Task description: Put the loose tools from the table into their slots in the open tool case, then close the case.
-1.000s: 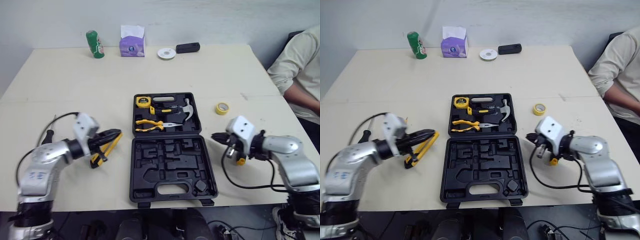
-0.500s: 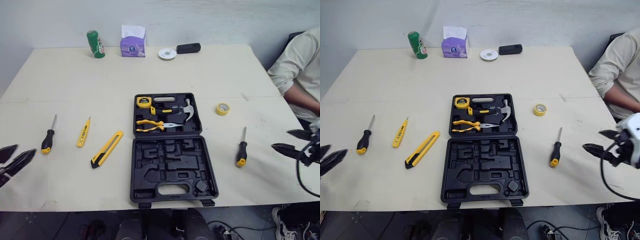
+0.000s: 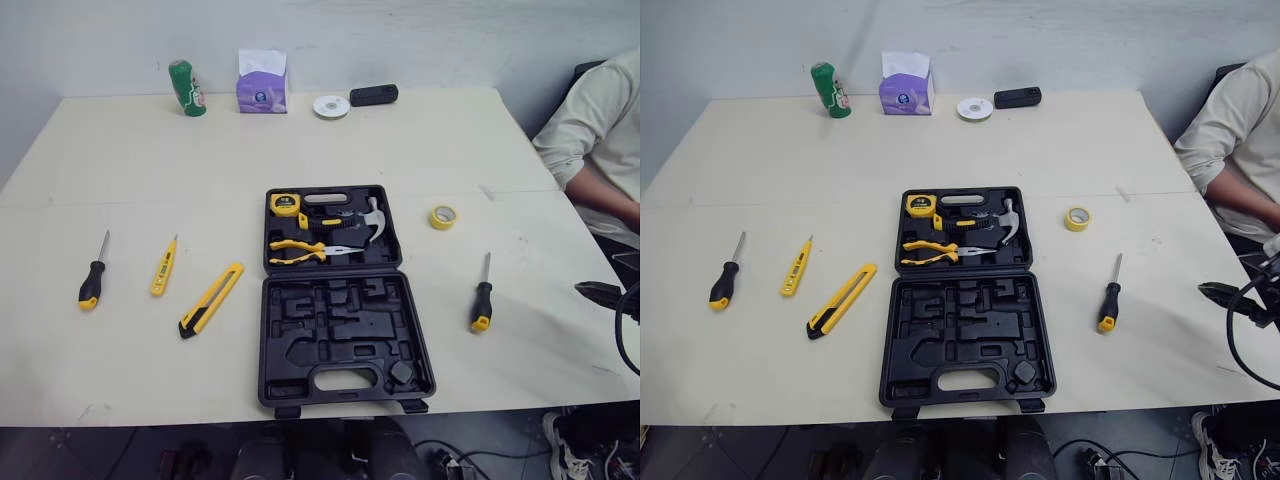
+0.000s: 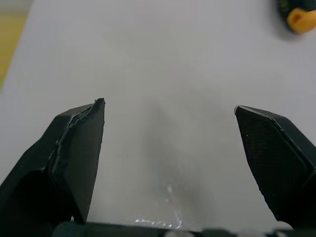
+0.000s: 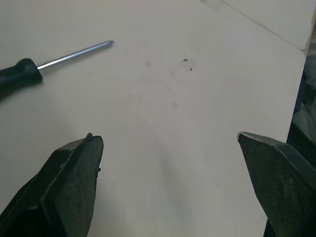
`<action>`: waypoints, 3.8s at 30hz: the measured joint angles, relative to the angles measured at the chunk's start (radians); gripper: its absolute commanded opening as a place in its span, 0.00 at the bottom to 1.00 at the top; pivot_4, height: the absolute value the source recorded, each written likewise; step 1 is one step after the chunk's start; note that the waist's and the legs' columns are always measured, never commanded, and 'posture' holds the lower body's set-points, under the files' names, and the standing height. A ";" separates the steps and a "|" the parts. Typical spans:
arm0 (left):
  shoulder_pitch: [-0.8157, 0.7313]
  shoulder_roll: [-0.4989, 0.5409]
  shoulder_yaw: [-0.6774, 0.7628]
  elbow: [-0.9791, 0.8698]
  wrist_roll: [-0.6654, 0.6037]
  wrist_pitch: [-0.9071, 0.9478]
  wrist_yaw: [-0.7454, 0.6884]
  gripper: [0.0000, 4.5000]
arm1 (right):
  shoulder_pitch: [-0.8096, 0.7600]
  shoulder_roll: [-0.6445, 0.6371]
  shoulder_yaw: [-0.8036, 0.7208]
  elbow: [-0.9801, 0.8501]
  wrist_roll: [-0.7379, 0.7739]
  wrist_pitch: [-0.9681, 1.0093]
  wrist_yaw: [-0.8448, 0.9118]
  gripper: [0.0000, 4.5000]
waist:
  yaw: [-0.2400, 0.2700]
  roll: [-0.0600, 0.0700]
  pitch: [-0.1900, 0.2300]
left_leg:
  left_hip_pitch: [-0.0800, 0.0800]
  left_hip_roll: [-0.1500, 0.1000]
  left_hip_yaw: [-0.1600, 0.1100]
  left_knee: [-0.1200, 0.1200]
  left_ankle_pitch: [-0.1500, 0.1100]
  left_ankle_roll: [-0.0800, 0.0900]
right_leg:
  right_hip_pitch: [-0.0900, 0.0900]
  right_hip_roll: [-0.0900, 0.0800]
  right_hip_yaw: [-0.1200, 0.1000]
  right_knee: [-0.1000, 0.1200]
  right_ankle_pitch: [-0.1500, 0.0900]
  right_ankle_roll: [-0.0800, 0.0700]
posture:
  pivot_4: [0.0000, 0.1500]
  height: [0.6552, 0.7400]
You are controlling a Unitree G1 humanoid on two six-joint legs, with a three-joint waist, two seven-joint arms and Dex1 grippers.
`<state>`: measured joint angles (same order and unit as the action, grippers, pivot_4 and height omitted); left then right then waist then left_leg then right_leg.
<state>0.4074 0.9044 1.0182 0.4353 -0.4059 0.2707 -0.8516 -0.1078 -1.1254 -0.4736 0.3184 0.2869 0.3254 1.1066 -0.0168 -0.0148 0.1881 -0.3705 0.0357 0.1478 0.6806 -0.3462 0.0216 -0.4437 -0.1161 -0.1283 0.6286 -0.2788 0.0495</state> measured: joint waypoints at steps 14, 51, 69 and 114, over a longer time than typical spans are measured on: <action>-0.088 -0.001 -0.093 -0.168 -0.013 0.102 0.076 0.99 | -0.038 0.001 0.036 -0.053 0.009 0.014 -0.020 1.00 | -0.013 0.000 0.000 | 0.000 0.000 0.001 0.000 0.000 -0.001 | 0.000 0.000 0.000 0.001 0.000 0.000 | 1.00 0.90; -0.741 -0.029 -0.565 -0.082 0.039 0.582 0.427 0.87 | -0.575 0.455 0.507 -0.699 0.515 0.436 -0.072 1.00 | -0.009 -0.005 -0.003 | 0.001 -0.002 0.002 0.002 0.007 0.004 | -0.001 0.000 0.000 0.011 0.000 0.000 | 1.00 0.90; -0.730 -0.111 -0.497 -0.238 -0.015 0.644 0.460 0.23 | -0.575 0.463 0.504 -0.632 0.468 0.377 -0.068 1.00 | 0.003 -0.008 -0.002 | -0.001 -0.003 0.000 0.002 0.008 0.006 | -0.001 -0.001 0.000 0.013 0.000 0.000 | 1.00 0.90; -1.378 -0.234 -1.611 -0.462 0.351 0.508 -0.325 0.23 | 0.049 0.220 0.259 -0.901 0.342 0.349 -0.248 1.00 | 0.036 -0.012 0.000 | -0.002 -0.004 0.002 0.004 0.012 0.007 | 0.000 0.005 0.002 0.006 0.001 0.002 | 1.00 0.90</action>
<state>-0.9706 0.6704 -0.5928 -0.0264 -0.0551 0.7782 -1.1764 -0.0586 -0.9053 -0.2143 -0.5822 0.6285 0.6739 0.8590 0.0190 -0.0272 0.1878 -0.3721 0.0321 0.1495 0.6845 -0.3345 0.0289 -0.4438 -0.1116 -0.1258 0.6345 -0.2780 0.0513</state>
